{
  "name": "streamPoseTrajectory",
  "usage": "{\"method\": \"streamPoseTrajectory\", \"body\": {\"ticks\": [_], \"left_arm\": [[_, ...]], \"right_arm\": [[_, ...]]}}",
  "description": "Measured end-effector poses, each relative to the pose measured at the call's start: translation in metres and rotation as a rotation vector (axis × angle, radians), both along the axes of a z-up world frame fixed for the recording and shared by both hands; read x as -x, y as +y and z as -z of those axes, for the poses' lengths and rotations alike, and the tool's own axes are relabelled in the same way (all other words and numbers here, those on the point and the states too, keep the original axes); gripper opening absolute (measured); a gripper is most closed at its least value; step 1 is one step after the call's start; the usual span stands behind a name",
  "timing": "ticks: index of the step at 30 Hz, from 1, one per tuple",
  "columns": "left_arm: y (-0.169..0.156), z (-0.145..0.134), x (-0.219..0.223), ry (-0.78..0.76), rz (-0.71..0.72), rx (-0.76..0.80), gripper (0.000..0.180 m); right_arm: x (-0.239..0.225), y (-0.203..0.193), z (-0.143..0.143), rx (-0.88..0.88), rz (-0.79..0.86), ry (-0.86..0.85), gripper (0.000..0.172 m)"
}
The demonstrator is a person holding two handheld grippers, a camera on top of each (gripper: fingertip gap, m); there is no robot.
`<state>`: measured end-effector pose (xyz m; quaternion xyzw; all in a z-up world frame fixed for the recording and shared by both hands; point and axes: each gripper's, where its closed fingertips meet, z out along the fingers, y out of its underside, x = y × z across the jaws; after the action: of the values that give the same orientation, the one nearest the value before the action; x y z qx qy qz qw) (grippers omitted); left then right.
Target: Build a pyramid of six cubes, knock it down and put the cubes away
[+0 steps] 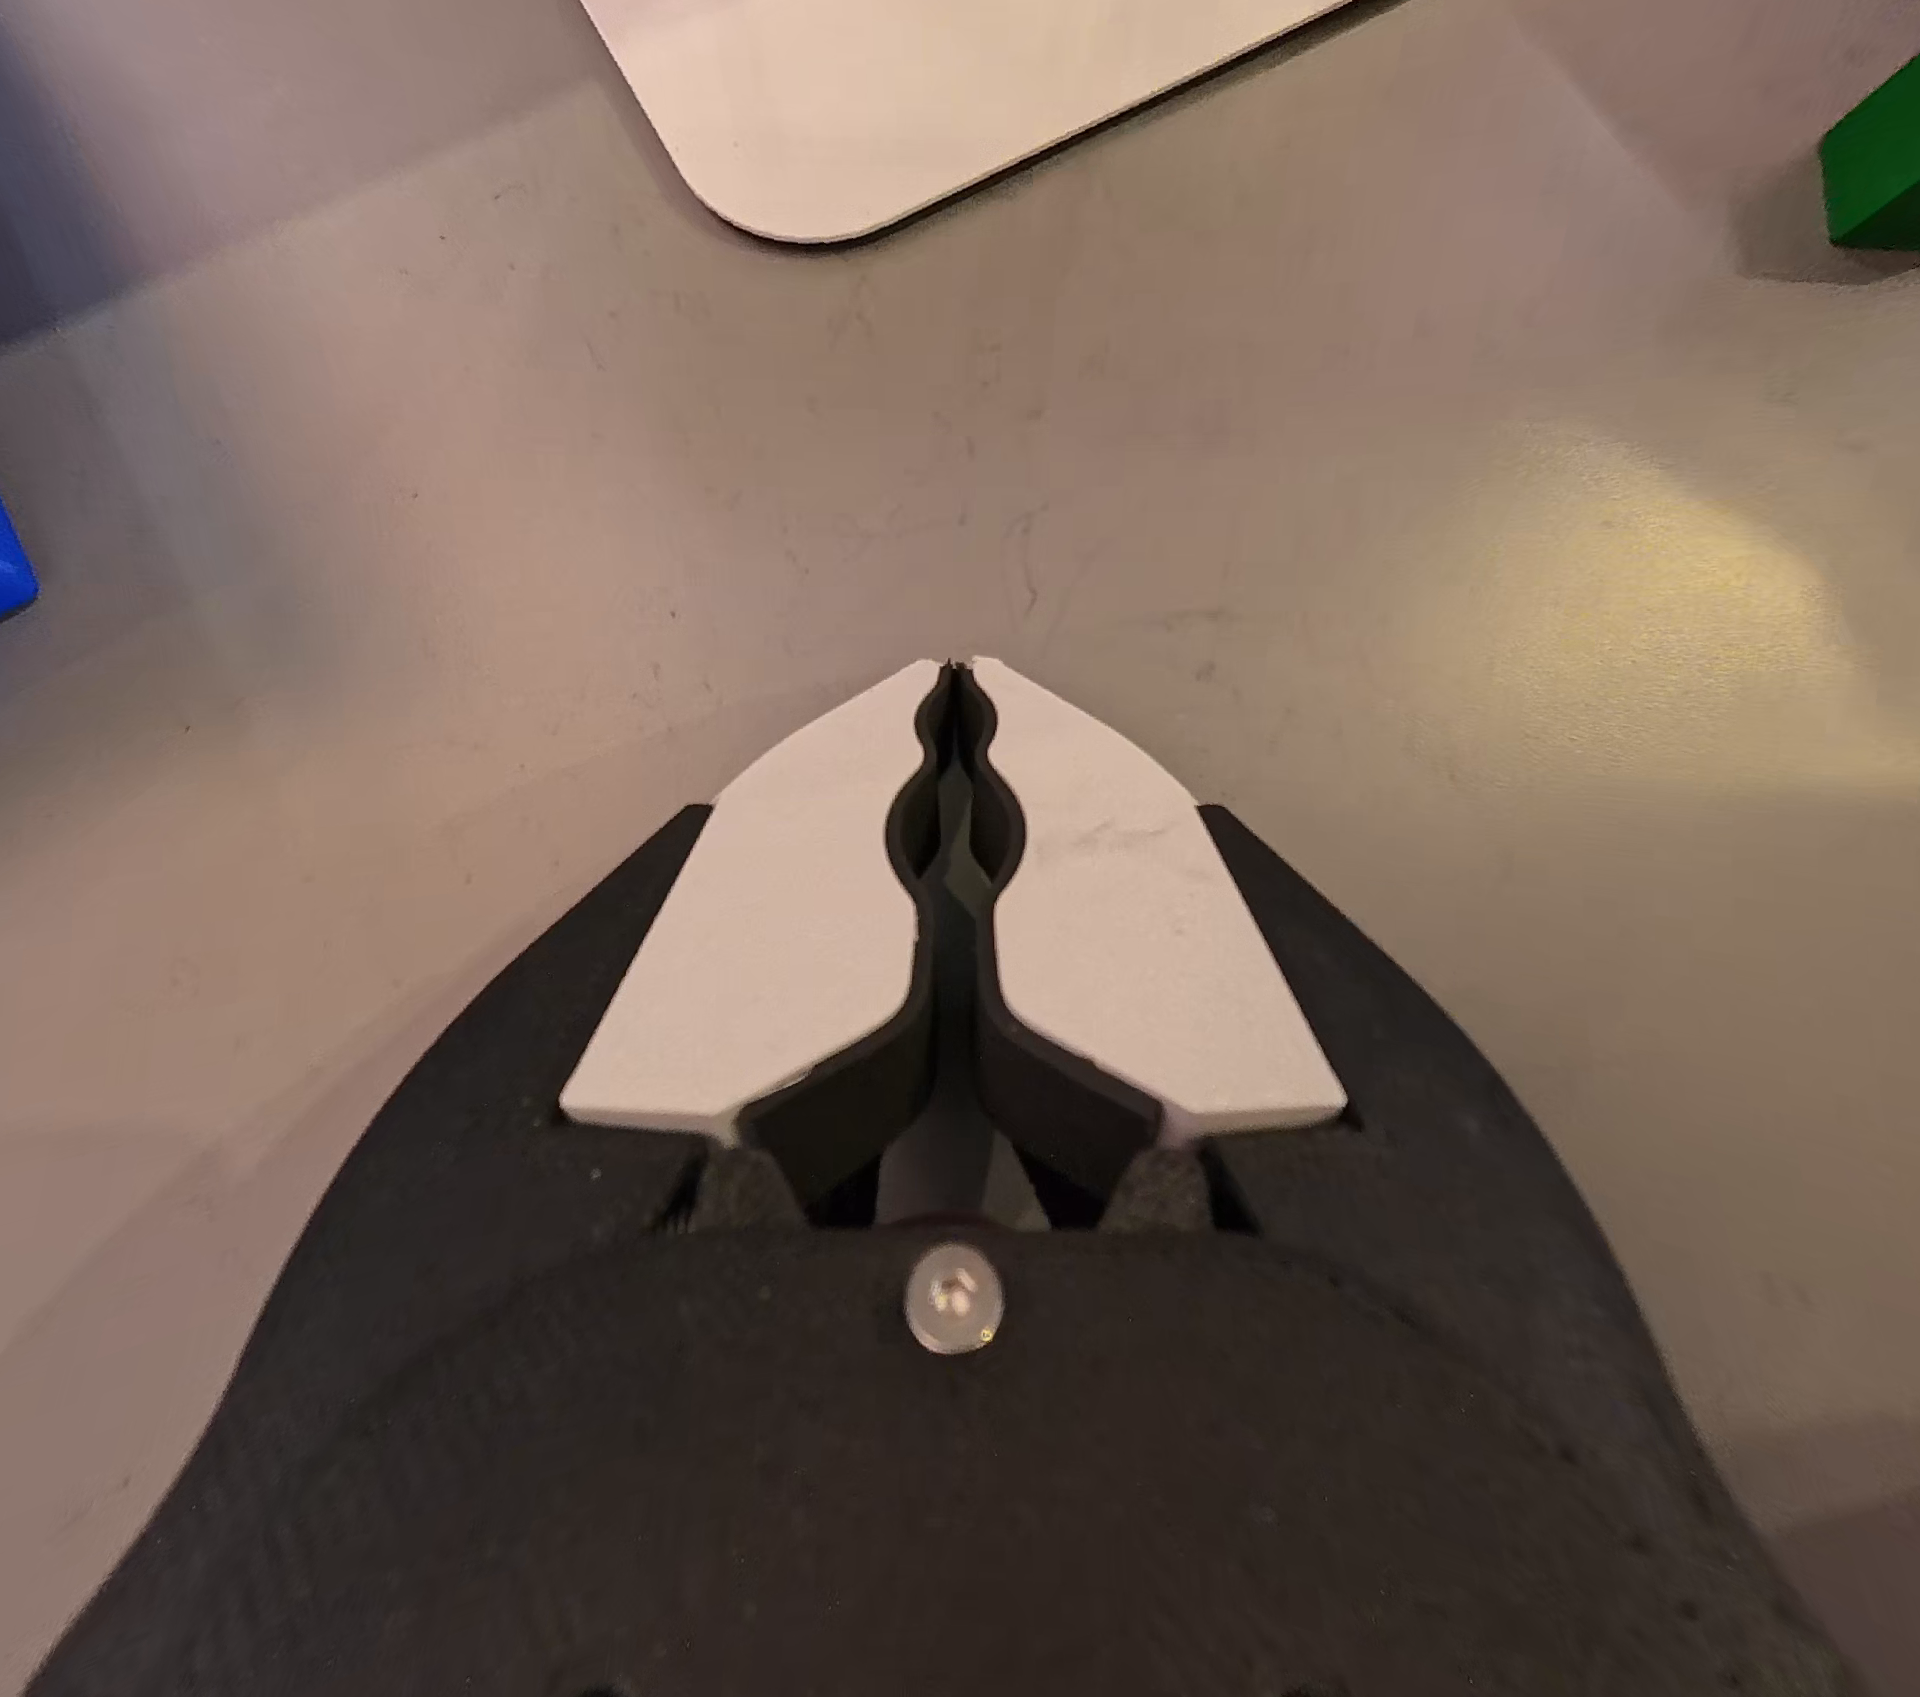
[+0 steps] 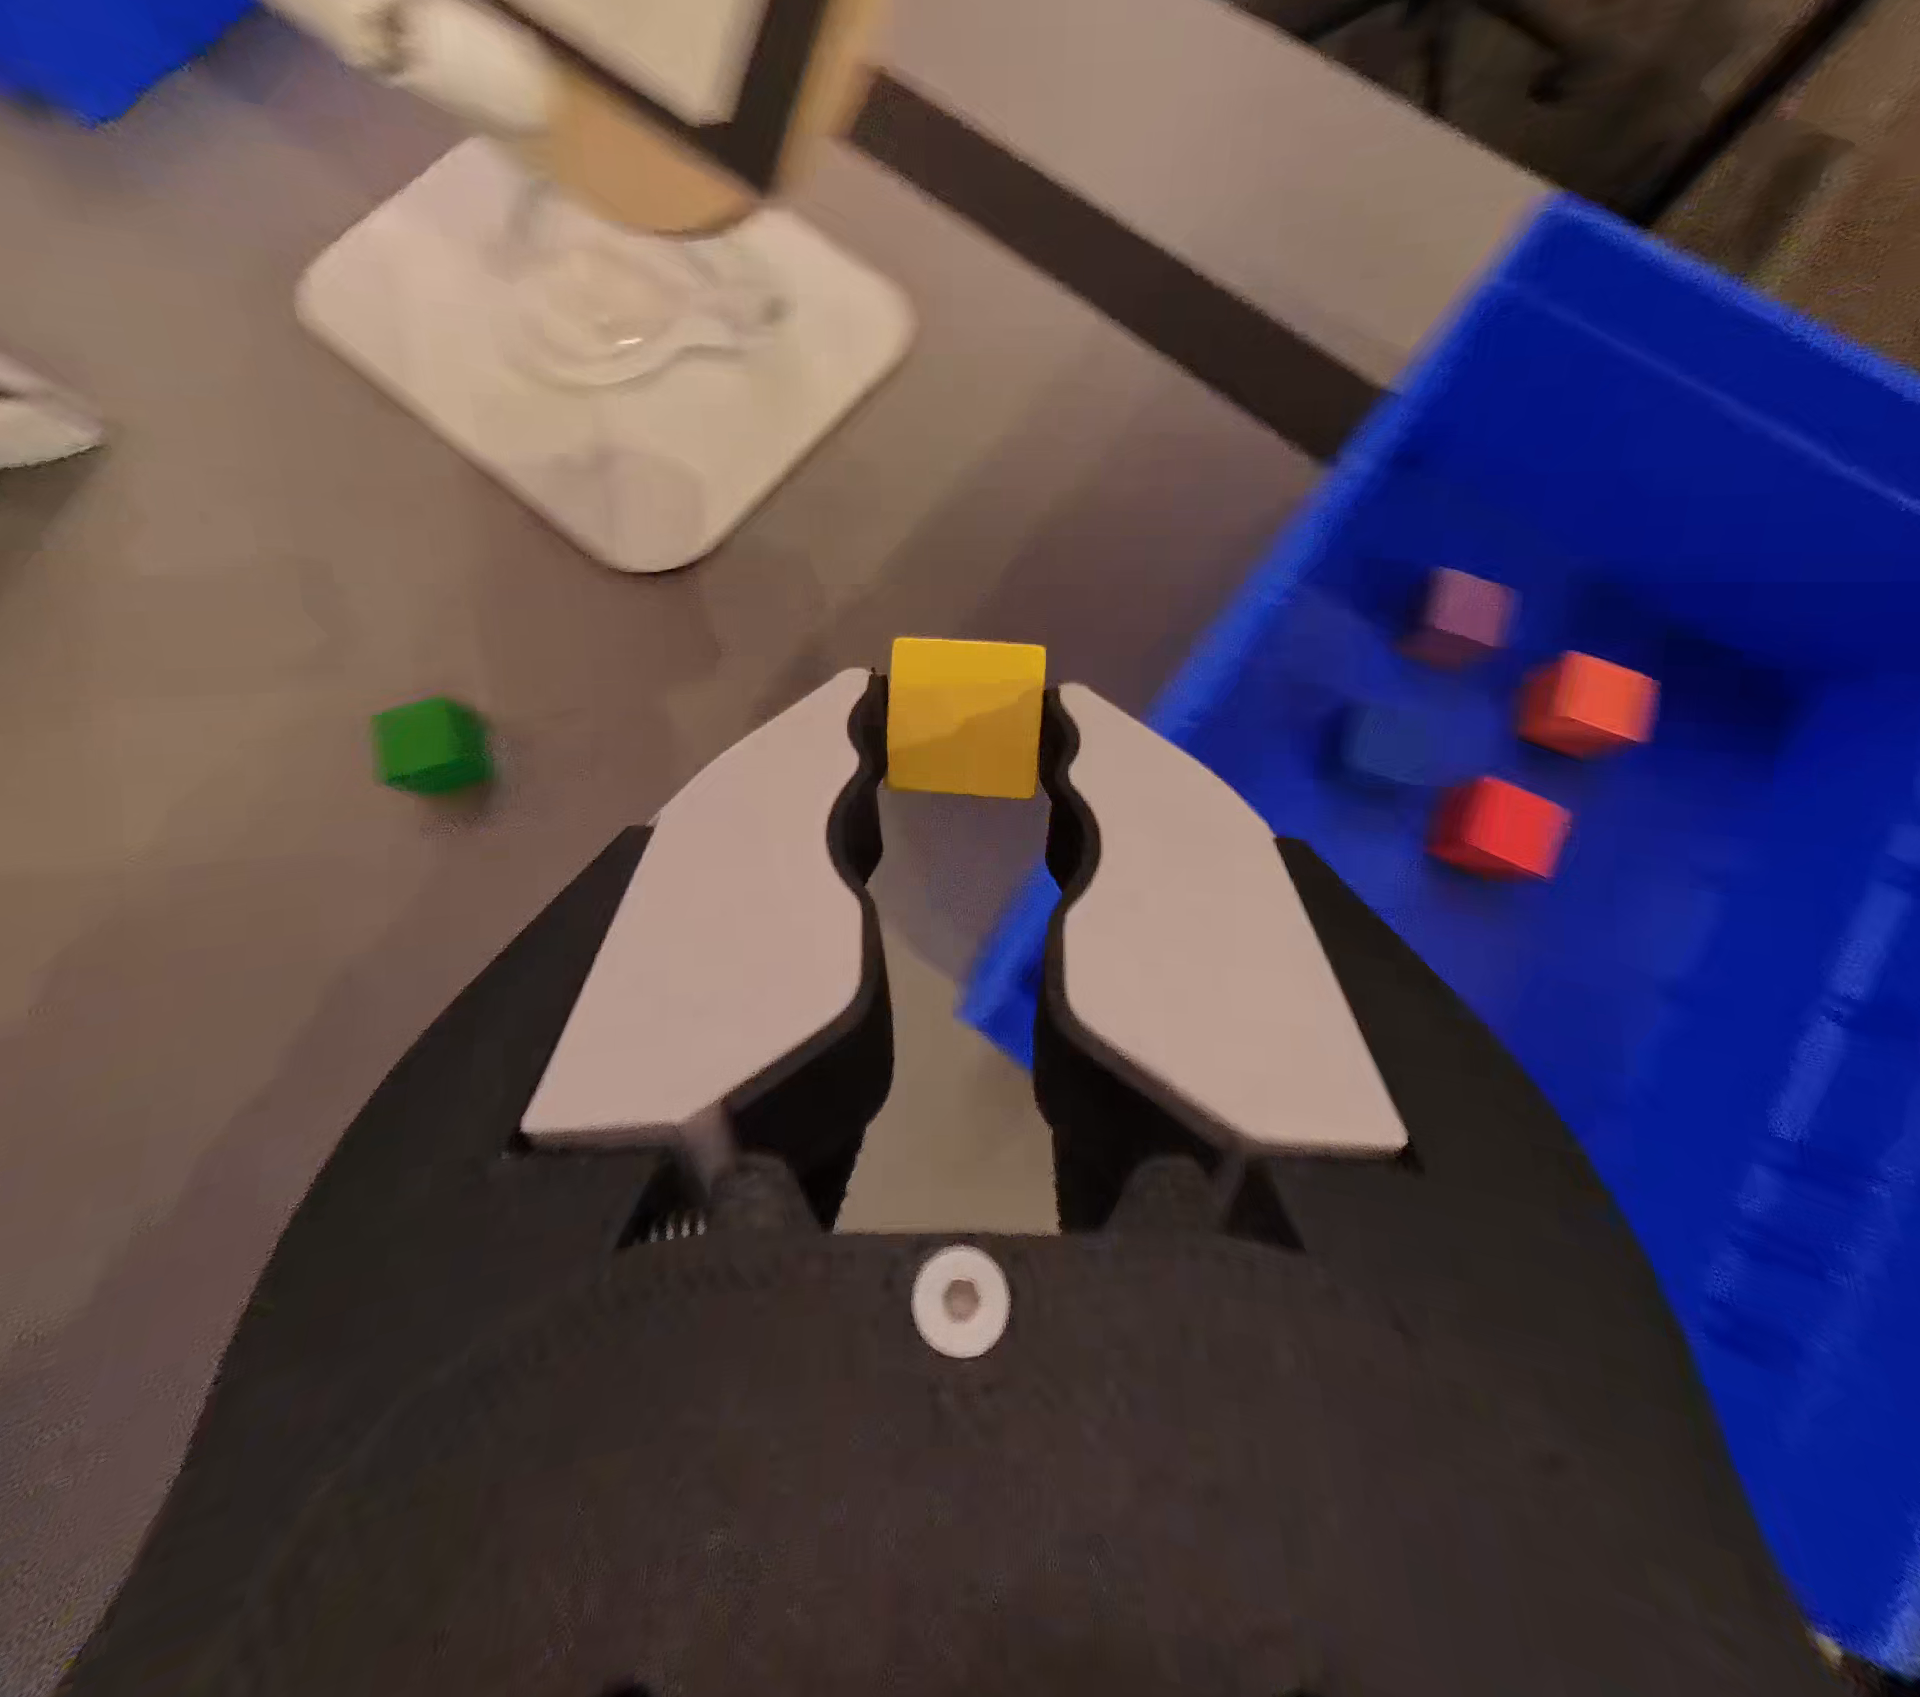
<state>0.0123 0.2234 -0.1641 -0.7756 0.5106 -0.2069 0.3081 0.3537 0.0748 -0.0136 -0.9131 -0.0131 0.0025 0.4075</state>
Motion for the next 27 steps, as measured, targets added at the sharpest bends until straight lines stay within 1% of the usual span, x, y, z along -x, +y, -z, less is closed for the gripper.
{"method": "streamPoseTrajectory", "body": {"ticks": [2, 4, 6, 8, 12, 15, 17, 18, 19, 21, 23, 25, 27], "left_arm": [[0.0, 0.0, 0.0, 0.0, 0.0, 0.0, 0.0], [0.0, 0.0, 0.0, 0.0, 0.0, 0.0, 0.0], [0.0, 0.0, 0.0, 0.0, 0.0, 0.0, 0.0], [0.0, 0.0, 0.0, 0.0, 0.0, 0.0, 0.0], [0.0, 0.0, 0.0, 0.0, 0.0, 0.0, 0.0], [0.0, 0.0, 0.0, 0.0, 0.0, 0.0, 0.0], [0.0, 0.0, 0.0, 0.0, 0.0, 0.0, 0.0], [0.0, 0.0, 0.0, 0.0, 0.0, 0.0, 0.0], [0.0, 0.0, 0.0, 0.0, 0.0, 0.0, 0.0], [0.0, 0.0, 0.0, 0.0, 0.0, 0.0, 0.0], [0.0, 0.0, 0.0, 0.0, 0.0, 0.001, 0.0], [0.0, 0.0, 0.0, -0.001, 0.004, 0.004, 0.0], [0.0, 0.0, -0.001, 0.0, 0.022, 0.002, 0.0]], "right_arm": [[-0.044, -0.008, 0.0, 0.006, 0.081, -0.011, 0.028], [-0.073, -0.016, 0.022, 0.097, 0.122, 0.011, 0.028], [-0.09, -0.019, 0.048, 0.164, 0.122, 0.019, 0.029], [-0.097, -0.02, 0.075, 0.243, 0.119, 0.051, 0.029], [-0.104, -0.02, 0.118, 0.377, 0.104, 0.047, 0.029], [-0.107, -0.02, 0.139, 0.452, 0.101, 0.047, 0.029], [-0.107, -0.018, 0.144, 0.467, 0.09, 0.065, 0.029], [-0.107, -0.018, 0.145, 0.478, 0.094, 0.07, 0.034], [-0.109, -0.019, 0.142, 0.476, 0.101, 0.059, 0.043], [-0.112, -0.023, 0.128, 0.452, 0.127, 0.028, 0.044], [-0.111, -0.026, 0.101, 0.39, 0.158, -0.024, 0.042], [-0.102, -0.027, 0.064, 0.292, 0.166, -0.108, 0.035], [-0.07, -0.024, 0.034, 0.217, 0.095, -0.131, 0.029]]}}
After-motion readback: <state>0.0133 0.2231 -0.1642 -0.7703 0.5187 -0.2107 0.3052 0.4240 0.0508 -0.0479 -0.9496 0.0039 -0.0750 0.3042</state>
